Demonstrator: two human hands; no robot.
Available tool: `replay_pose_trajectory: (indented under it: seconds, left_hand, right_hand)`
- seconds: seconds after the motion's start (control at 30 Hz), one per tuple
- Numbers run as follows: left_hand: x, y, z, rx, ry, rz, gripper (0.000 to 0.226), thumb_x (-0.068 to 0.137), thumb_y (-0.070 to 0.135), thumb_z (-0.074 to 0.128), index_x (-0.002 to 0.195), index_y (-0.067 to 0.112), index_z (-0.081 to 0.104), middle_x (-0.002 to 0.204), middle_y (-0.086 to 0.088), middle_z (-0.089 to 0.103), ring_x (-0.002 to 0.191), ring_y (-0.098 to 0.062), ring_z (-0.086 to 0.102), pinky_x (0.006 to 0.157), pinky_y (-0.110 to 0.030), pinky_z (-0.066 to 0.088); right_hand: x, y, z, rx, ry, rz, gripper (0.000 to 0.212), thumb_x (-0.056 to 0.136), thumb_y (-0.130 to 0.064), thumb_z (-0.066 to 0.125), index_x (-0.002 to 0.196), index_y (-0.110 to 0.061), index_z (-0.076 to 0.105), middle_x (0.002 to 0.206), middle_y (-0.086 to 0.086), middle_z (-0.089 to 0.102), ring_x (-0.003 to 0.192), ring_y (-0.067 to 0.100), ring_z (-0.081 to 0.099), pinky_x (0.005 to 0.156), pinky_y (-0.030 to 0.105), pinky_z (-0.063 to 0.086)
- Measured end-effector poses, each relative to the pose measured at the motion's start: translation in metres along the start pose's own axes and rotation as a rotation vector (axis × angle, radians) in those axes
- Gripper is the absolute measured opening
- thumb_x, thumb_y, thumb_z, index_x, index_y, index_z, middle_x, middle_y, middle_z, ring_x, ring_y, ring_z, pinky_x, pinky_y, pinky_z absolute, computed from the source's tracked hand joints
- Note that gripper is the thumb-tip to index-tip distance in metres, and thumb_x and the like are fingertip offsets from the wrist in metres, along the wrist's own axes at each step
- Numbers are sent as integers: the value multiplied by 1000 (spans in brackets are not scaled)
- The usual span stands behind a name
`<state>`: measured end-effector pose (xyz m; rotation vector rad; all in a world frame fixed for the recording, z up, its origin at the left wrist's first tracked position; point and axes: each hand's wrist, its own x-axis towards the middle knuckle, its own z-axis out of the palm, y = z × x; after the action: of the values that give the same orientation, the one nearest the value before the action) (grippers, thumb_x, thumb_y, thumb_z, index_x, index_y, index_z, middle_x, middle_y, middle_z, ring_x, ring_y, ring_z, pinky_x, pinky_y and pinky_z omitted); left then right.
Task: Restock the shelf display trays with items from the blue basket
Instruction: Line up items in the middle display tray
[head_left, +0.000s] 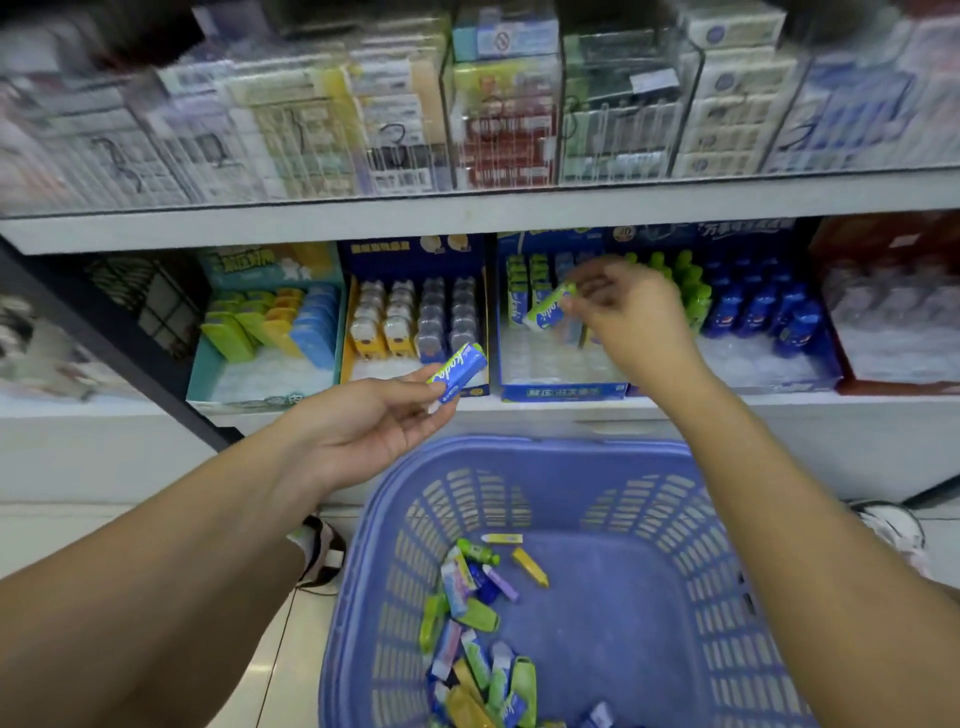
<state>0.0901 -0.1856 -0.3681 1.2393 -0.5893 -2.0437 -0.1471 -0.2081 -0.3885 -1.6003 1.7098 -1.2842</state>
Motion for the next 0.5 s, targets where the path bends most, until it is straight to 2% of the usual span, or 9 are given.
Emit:
replay_pose_trajectory:
  seconds: [0.03, 0.1, 0.17, 0.23, 0.33, 0.5]
  left_hand:
    - [2, 0, 0, 4, -13, 3, 20, 89, -9, 47, 97, 0, 62, 82, -9, 71, 81, -14, 63, 70, -24, 58]
    - [7, 0, 2, 17, -33, 13, 20, 88, -9, 47, 96, -2, 64, 88, -9, 70, 85, -14, 61, 71, -23, 58]
    - [12, -3, 5, 29, -34, 21, 19, 89, -9, 47, 96, -4, 64, 95, -10, 68, 89, -14, 60, 73, -24, 58]
    - [18, -7, 7, 43, -31, 16, 18, 90, -9, 47, 96, -4, 63, 97, -10, 66, 91, -14, 60, 75, -27, 59]
    - [25, -10, 7, 47, -8, -4, 16, 90, -9, 48, 94, -6, 63, 97, -11, 66, 90, -15, 60, 74, -35, 52]
    - [34, -13, 4, 18, 6, -22, 17, 90, -7, 51, 102, -7, 62, 97, -13, 65, 91, -18, 61, 74, -32, 57]
  right_hand:
    - [9, -1, 4, -46, 2, -10, 14, 82, -11, 69, 96, -12, 65, 73, -6, 63, 60, -9, 56, 58, 7, 45]
    - [25, -1, 10, -148, -41, -19, 17, 81, -10, 71, 98, -8, 67, 86, 1, 67, 72, 3, 59, 70, 15, 48]
    - [36, 0, 17, -229, -102, -33, 20, 80, -8, 71, 99, -5, 68, 93, 7, 68, 79, 11, 57, 72, 16, 43]
    - [44, -1, 22, -293, -142, -48, 21, 80, -8, 71, 100, -6, 68, 94, 6, 68, 79, 10, 56, 67, 10, 36]
    - [54, -6, 24, -344, -230, -41, 21, 80, -11, 72, 100, -10, 68, 89, -1, 65, 82, 10, 57, 73, 15, 40]
    - [60, -15, 24, -350, -309, -41, 20, 81, -8, 70, 101, -10, 66, 84, -5, 60, 73, 5, 54, 70, 15, 41]
